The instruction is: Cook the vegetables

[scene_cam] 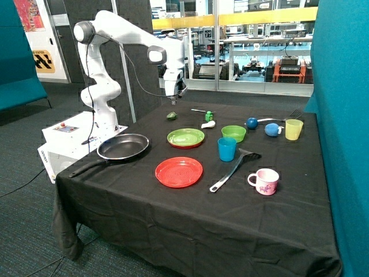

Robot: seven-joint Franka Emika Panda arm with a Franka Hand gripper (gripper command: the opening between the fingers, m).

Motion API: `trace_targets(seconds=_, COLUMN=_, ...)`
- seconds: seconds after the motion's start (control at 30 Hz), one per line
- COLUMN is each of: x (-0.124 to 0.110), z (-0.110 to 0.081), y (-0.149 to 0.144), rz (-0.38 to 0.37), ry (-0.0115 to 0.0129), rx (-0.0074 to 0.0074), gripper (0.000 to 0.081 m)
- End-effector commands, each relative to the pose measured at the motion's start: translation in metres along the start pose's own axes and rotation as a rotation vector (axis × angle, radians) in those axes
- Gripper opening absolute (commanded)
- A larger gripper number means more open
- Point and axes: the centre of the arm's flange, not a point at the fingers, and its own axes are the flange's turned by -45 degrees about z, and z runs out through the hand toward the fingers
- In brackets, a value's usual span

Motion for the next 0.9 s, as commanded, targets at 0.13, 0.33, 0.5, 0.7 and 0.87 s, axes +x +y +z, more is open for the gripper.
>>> trace_targets(seconds=0.13, x=0.025, z=0.013, y=-0.013, rz=-0.071, ry=0.0051, rx=0.0047, gripper=0.0178)
trace_targets(seconds=0.33, x=0.046, z=0.029, y=-0.033, rz=-0.097, ry=0.0052, rx=0.0047, gripper=0.0196)
trace_targets(seconds=0.5, x=0.062, z=0.042, y=-0.052, rz=-0.102, ry=0.0052, rx=0.0046, gripper=0.0189)
trace_targets(seconds=0.7, x=0.077, z=0.052, y=-0.065, rz=-0.099, ry=0.0052, rx=0.0047, gripper=0.0238)
trace_targets(seconds=0.87, x=0.093, z=0.059, y=-0.074, rz=-0.089, ry=0.0052, rx=0.0047, gripper=0.0290)
